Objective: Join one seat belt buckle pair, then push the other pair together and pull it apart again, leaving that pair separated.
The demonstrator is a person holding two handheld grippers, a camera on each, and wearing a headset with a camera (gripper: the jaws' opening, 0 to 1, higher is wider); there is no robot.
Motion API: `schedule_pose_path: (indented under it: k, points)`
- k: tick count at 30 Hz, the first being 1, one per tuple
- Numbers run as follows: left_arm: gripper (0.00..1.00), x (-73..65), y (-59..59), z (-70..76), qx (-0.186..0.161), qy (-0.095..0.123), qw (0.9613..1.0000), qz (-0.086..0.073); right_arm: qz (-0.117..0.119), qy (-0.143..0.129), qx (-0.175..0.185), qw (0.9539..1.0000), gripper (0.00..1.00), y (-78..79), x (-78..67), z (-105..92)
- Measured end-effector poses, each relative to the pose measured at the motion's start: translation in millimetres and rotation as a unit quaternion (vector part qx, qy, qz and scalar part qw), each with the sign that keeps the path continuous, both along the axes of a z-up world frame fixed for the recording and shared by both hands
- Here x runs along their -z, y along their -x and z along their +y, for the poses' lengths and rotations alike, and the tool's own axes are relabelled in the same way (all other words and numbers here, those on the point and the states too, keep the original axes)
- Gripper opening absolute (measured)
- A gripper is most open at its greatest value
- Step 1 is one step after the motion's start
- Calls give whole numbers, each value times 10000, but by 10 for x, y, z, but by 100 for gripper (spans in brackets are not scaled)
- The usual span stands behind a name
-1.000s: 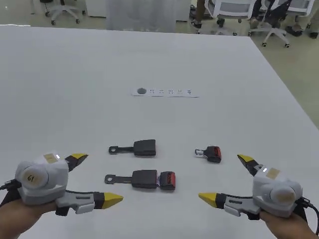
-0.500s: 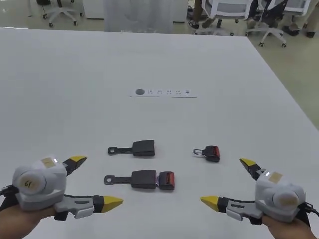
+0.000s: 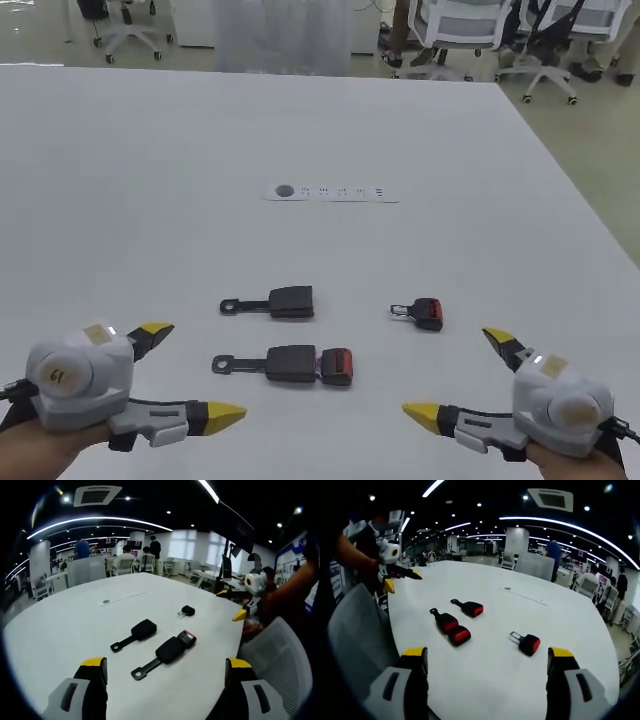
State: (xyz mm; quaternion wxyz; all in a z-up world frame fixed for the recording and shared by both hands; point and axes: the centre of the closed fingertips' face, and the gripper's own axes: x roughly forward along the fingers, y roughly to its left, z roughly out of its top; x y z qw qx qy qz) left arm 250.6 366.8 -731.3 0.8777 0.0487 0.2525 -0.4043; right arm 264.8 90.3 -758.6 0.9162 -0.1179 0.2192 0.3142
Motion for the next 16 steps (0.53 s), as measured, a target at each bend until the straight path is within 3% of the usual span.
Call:
schedule_pose_path:
  k: [6,16]
  points:
    - [100,84,123,82,42,-97,9999,99,65,-16,17,10000,100,53,45,12]
    - [100,67,110,169,-67,-67,9999,88,115,39,-4,9999,100,94,86,9]
